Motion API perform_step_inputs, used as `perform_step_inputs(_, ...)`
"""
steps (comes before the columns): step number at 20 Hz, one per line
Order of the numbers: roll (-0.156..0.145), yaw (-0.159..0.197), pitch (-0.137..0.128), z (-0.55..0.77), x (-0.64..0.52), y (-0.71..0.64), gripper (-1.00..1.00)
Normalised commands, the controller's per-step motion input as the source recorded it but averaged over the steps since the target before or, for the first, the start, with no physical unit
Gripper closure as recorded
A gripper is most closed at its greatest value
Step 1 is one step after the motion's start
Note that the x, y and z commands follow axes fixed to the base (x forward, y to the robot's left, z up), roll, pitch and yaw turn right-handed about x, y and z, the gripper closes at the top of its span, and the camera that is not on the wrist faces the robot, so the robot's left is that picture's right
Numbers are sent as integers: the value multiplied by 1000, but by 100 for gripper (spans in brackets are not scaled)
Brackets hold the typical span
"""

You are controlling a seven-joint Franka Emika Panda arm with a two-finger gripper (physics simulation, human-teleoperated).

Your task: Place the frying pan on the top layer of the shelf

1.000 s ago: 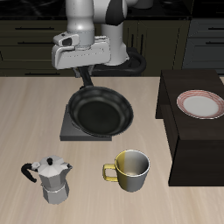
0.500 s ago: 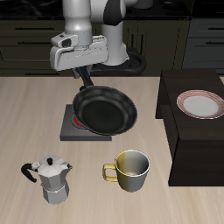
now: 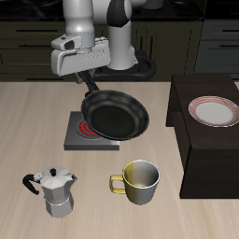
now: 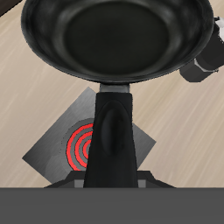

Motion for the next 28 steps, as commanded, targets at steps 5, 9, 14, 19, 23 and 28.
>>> perform_step_inputs(5,-16,110,-37,10,28,-110,100)
perform_step_inputs(9,-8,52,-16,-9,32,-49,100)
perform_step_inputs(14,16,52,-21,-45,22,42,100)
perform_step_inputs(19,4,30,-13,21,65,45,100)
perform_step_inputs(23,5,2,-5,11,33,38,100)
perform_step_inputs(28,9,-5,3,-49,41,89,100)
